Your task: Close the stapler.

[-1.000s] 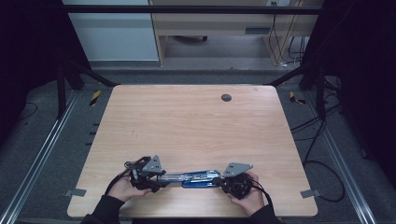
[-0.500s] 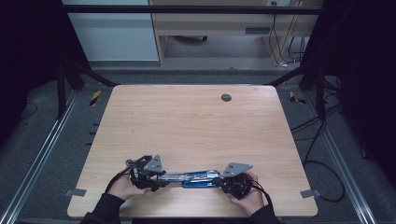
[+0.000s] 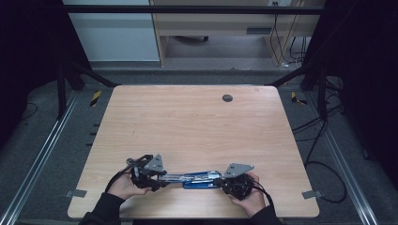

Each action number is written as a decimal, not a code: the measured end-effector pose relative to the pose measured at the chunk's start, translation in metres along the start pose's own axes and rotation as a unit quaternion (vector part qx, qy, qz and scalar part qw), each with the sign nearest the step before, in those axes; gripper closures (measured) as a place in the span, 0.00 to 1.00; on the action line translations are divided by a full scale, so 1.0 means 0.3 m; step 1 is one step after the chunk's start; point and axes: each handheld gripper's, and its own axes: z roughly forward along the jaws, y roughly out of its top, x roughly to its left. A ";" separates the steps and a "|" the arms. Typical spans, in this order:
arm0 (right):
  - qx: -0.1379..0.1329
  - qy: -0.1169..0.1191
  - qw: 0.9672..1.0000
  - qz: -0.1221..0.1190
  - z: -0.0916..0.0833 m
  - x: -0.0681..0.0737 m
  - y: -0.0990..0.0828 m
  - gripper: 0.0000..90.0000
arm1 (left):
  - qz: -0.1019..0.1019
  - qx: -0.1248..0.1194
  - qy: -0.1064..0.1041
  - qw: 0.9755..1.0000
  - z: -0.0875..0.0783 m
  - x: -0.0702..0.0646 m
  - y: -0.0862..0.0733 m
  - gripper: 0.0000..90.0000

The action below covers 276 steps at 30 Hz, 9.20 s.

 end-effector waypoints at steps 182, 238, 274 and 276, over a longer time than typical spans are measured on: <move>-0.081 0.059 0.995 -0.024 0.215 0.154 0.243 1.00 | 0.047 0.009 -0.036 0.998 -0.097 0.027 0.121 0.71; -0.095 0.056 0.994 -0.017 0.163 0.132 0.235 1.00 | -0.175 -0.116 0.174 0.962 -0.131 0.063 -0.179 0.66; -0.101 0.046 0.994 0.001 0.078 0.080 0.201 1.00 | -0.207 -0.101 0.166 0.959 -0.101 0.053 -0.195 0.56; -0.100 0.043 0.994 0.002 0.073 0.073 0.197 1.00 | -0.208 -0.100 0.166 0.959 -0.100 0.053 -0.196 0.55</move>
